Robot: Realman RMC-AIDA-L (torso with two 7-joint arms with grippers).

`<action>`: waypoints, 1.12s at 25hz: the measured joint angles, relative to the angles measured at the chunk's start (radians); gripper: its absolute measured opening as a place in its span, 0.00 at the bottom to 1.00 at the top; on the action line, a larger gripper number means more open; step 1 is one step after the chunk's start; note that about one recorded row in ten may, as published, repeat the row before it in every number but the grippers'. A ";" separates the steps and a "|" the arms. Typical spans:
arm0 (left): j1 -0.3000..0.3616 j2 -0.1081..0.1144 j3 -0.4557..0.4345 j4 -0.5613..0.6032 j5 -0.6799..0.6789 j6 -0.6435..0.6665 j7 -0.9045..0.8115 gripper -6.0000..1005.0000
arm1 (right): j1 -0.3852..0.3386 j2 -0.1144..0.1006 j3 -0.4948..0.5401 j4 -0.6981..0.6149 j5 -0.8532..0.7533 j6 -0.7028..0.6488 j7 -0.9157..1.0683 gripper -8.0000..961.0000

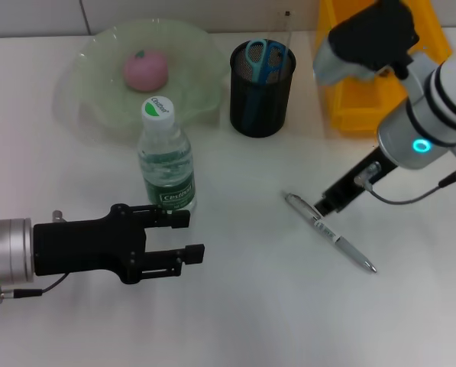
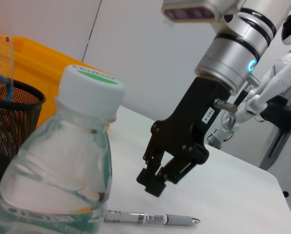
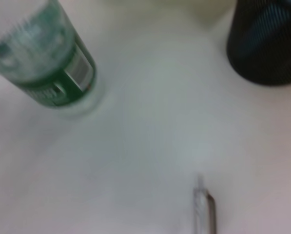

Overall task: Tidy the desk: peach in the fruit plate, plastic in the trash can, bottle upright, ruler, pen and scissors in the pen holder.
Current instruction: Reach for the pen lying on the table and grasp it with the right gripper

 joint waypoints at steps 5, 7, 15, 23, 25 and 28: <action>-0.001 -0.002 0.000 0.000 0.000 0.000 0.000 0.66 | -0.002 0.004 -0.038 0.003 -0.027 0.000 0.019 0.27; -0.001 -0.003 0.000 0.000 0.000 0.000 0.000 0.66 | -0.005 0.004 -0.038 0.004 -0.023 0.003 0.020 0.32; 0.001 -0.005 0.000 0.000 0.000 -0.002 0.002 0.66 | -0.007 0.006 -0.087 0.043 -0.019 0.039 0.030 0.38; 0.005 -0.005 0.000 0.000 0.000 -0.004 0.005 0.66 | -0.006 0.007 -0.132 0.056 -0.017 0.069 0.047 0.37; 0.005 -0.004 0.000 0.000 0.000 -0.005 0.005 0.66 | -0.006 0.007 -0.136 0.057 -0.017 0.073 0.048 0.37; 0.005 -0.004 0.000 0.000 0.000 -0.005 0.005 0.66 | -0.006 0.007 -0.141 0.059 -0.017 0.075 0.051 0.30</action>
